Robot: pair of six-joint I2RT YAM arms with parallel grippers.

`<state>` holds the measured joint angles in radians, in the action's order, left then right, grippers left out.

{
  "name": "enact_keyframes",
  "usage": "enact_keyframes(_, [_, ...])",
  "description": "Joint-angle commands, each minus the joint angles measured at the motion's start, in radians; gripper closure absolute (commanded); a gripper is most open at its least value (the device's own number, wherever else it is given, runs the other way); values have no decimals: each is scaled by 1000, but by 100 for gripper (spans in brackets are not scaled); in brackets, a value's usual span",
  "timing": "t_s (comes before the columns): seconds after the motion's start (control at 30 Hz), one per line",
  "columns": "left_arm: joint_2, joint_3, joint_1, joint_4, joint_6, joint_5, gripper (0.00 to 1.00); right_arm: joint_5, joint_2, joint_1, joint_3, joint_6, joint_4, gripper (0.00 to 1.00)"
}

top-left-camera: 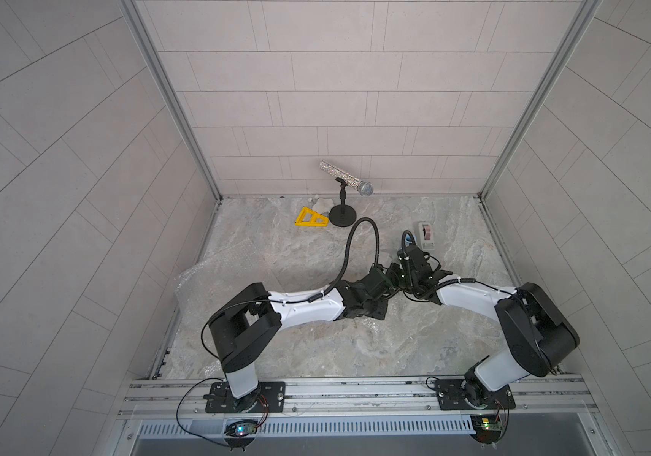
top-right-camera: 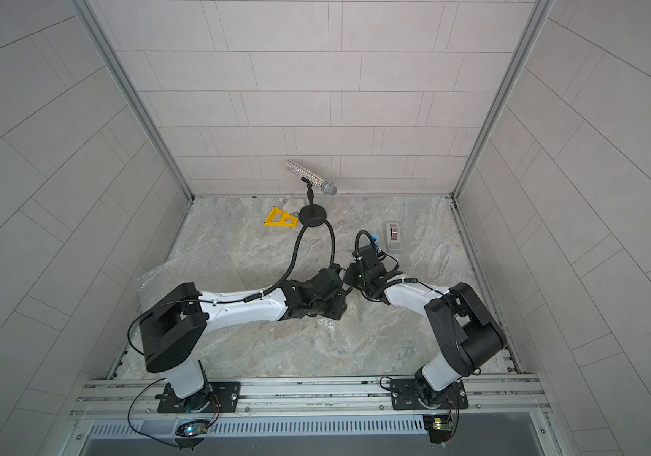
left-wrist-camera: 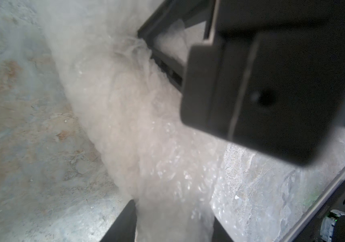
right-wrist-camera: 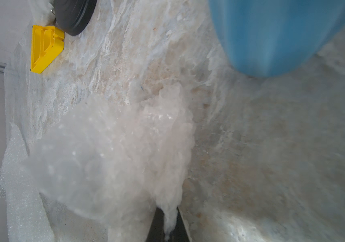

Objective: Wrap vases in bubble wrap
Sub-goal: Wrap the vase in bubble wrap.

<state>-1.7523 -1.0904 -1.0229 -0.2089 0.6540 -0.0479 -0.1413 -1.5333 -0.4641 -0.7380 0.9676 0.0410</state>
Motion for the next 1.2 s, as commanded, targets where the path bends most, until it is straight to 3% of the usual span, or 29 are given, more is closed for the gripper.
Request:
enact_keyframes(0.0, [13,-7,13,-75,-25,18,52,63,52,10,40,49,-31,96])
enact_keyframes(0.2, [62,-18,35,-191,-152,-3,49,63,114,19,127,191,49,99])
enact_keyframes(0.37, [138,-28,35,-246,-244,-84,36,82,120,7,178,255,107,99])
enact_keyframes(0.5, [272,-4,36,-203,-206,-149,26,94,118,7,187,252,122,99])
enact_keyframes(0.7, [413,145,78,-54,-11,-34,17,71,93,7,197,248,153,99])
enact_keyframes(0.83, [358,214,172,101,63,-192,11,55,80,7,198,236,155,99])
enact_keyframes(1.17, [130,151,175,212,-26,-312,2,18,73,7,204,212,154,100])
